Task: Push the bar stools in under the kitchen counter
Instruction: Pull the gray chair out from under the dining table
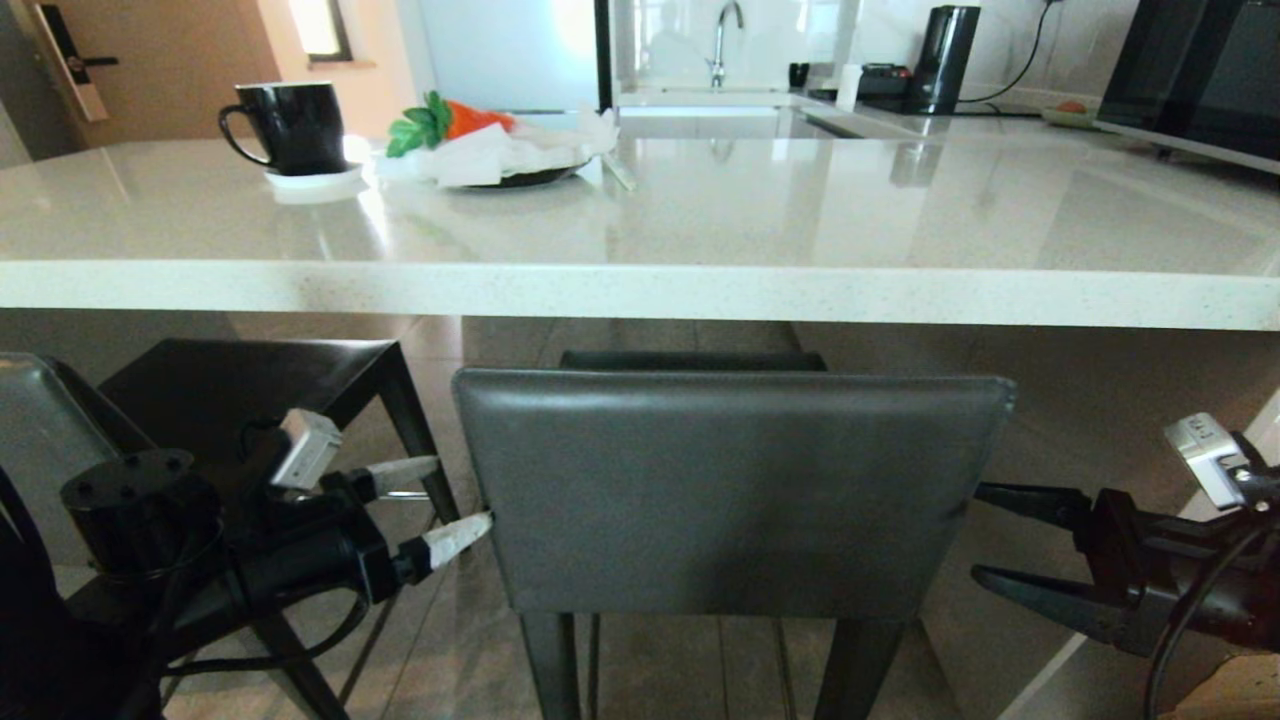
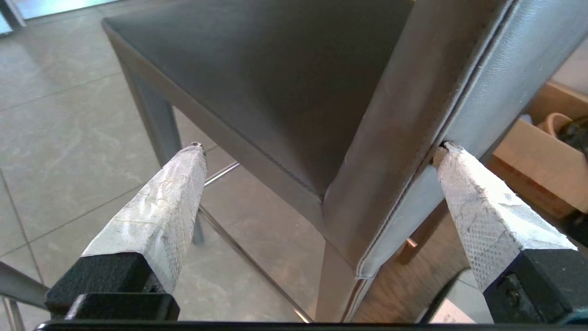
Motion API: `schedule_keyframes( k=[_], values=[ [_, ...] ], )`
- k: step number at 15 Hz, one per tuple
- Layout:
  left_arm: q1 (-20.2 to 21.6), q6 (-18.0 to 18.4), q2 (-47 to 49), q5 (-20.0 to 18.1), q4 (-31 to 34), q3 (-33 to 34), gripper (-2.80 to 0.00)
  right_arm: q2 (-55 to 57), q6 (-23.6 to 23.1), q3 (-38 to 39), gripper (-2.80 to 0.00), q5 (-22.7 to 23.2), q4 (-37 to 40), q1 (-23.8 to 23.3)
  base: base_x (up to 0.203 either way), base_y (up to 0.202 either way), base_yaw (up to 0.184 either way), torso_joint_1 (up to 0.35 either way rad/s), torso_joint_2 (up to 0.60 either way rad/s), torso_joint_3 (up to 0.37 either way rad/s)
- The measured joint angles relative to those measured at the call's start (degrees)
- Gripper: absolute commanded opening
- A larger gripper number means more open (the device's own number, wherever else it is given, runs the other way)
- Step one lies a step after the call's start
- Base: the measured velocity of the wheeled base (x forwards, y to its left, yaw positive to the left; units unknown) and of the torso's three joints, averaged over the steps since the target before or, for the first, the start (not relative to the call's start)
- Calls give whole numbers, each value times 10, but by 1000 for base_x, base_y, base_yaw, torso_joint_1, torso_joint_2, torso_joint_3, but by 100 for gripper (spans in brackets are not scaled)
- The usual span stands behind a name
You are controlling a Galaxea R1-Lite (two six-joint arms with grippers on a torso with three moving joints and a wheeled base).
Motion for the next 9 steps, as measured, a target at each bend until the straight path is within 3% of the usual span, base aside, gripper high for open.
schedule_keyframes(
  k=[3,9],
  values=[
    [-16,1,12,1,-1,-5,0,60,-51,0,0,0,-40,11,0,0,0,0,0,0],
    [-16,1,22,0,-1,-13,0,101,-50,-34,0,-4,-48,10,0,0,0,0,0,0]
  ],
)
